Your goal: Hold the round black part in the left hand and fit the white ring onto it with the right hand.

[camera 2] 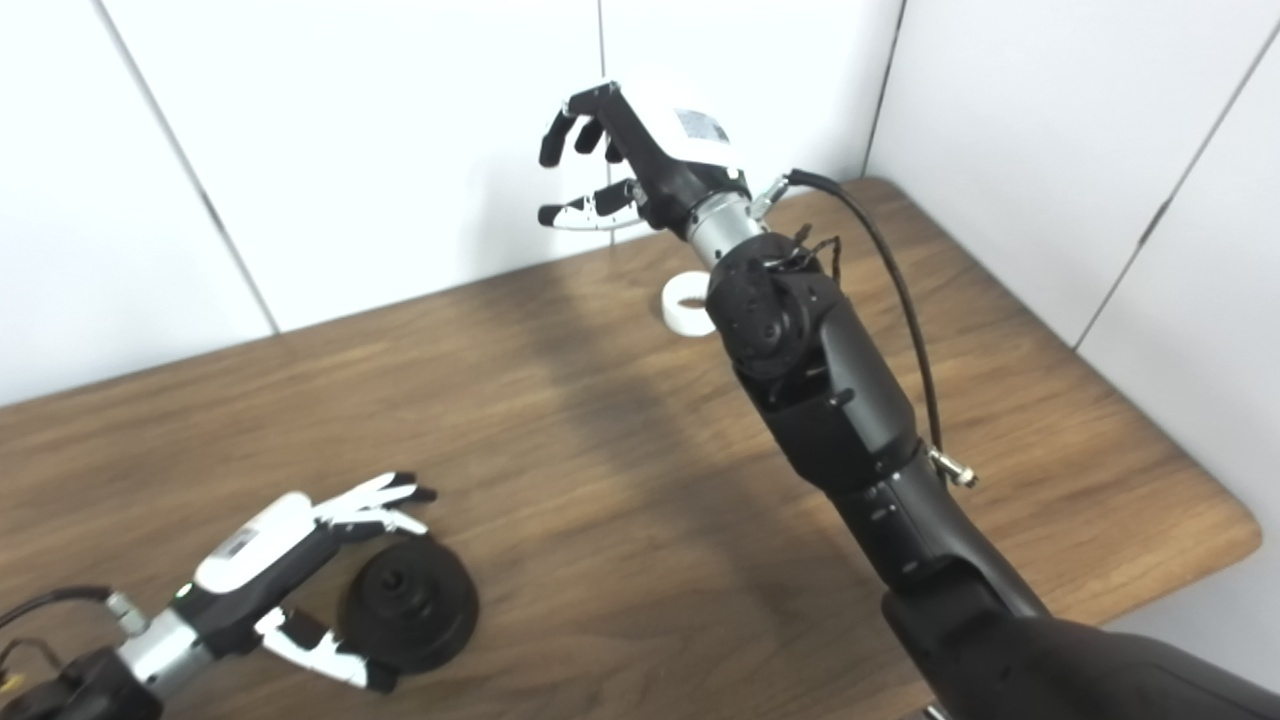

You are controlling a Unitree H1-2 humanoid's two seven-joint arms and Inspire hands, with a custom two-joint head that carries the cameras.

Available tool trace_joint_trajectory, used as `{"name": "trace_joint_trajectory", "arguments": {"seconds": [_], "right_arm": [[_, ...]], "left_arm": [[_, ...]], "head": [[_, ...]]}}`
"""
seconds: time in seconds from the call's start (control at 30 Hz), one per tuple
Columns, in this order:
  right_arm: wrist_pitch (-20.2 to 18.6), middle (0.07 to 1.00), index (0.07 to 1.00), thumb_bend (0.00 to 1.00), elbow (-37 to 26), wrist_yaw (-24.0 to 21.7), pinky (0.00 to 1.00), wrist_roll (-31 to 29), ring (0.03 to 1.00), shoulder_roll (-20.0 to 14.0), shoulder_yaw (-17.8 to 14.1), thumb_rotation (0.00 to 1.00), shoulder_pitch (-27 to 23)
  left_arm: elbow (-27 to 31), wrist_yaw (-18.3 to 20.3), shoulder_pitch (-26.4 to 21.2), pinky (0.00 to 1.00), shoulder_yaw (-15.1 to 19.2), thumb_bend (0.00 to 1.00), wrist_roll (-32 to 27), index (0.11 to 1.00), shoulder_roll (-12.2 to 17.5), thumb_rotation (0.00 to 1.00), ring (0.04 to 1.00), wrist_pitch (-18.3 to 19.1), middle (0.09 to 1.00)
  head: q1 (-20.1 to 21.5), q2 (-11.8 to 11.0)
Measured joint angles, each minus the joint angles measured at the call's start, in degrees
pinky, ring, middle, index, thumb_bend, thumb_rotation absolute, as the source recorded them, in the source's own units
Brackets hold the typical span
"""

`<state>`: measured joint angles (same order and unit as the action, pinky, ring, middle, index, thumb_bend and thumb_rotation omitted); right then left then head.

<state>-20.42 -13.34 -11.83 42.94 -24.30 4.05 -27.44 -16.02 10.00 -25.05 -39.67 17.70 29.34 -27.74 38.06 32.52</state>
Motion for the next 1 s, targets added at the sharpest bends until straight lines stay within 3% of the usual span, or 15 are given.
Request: {"name": "trace_joint_trajectory", "arguments": {"seconds": [0.23, 0.27, 0.33, 0.47, 0.63, 0.83, 1.0], "right_arm": [[-2.15, 0.806, 0.499, 0.51, 4.78, -5.64, 0.58, 3.28, 0.763, -4.76, 2.57, 0.16, -0.78], [-2.1, 0.824, 0.62, 0.64, 5.99, -5.99, 0.61, 3.48, 0.792, -5.28, 2.91, 0.25, -1.14], [-1.9, 0.858, 0.686, 0.71, 8.09, -6.47, 0.65, 3.59, 0.837, -6.28, 3.71, 0.33, -1.73], [-1.89, 0.925, 0.728, 0.77, 10.47, -10.67, 0.8, 3.29, 0.928, -8.75, 5.23, 0.42, -3.22], [-2.92, 0.968, 0.752, 0.82, 10.92, -17.27, 0.98, 2.34, 0.991, -11.65, 6.03, 0.45, -5.0], [-5.91, 1.0, 0.802, 0.97, 11.0, -25.51, 1.0, 0.31, 1.0, -12.81, 6.24, 0.47, -5.52], [-6.01, 1.0, 0.849, 1.0, 11.71, -30.4, 0.99, 0.26, 1.0, -12.84, 5.76, 0.48, -5.59]], "left_arm": [[-0.16, -0.54, -0.18, 0.87, -0.89, 0.52, -1.27, 0.488, 0.56, 0.07, 0.959, 0.0, 0.894], [-0.21, -0.67, -0.19, 0.87, -1.02, 0.52, -1.45, 0.488, 0.6, 0.07, 0.958, 0.0, 0.893], [-0.22, -0.8, -0.24, 0.87, -1.12, 0.52, -1.58, 0.488, 0.62, 0.07, 0.963, 0.0, 0.897], [-0.21, -0.72, -0.26, 0.88, -1.06, 0.52, -1.78, 0.489, 0.99, 0.07, 0.969, -0.01, 0.904], [-0.16, -0.67, -0.25, 0.85, -1.01, 0.52, -1.81, 0.489, 1.33, 0.07, 0.963, -0.01, 0.902], [-0.16, -0.89, -0.24, 0.84, -0.91, 0.52, -2.08, 0.489, 1.52, 0.07, 0.959, -0.01, 0.899], [-0.16, -0.95, -0.39, 0.84, -0.83, 0.52, -2.11, 0.488, 1.76, 0.07, 0.959, -0.01, 0.896]], "head": [[0.88, -0.35], [0.88, -0.35], [0.79, -0.35], [0.7, -0.18], [0.7, -0.09], [0.53, 0.18], [0.44, 0.26]]}}
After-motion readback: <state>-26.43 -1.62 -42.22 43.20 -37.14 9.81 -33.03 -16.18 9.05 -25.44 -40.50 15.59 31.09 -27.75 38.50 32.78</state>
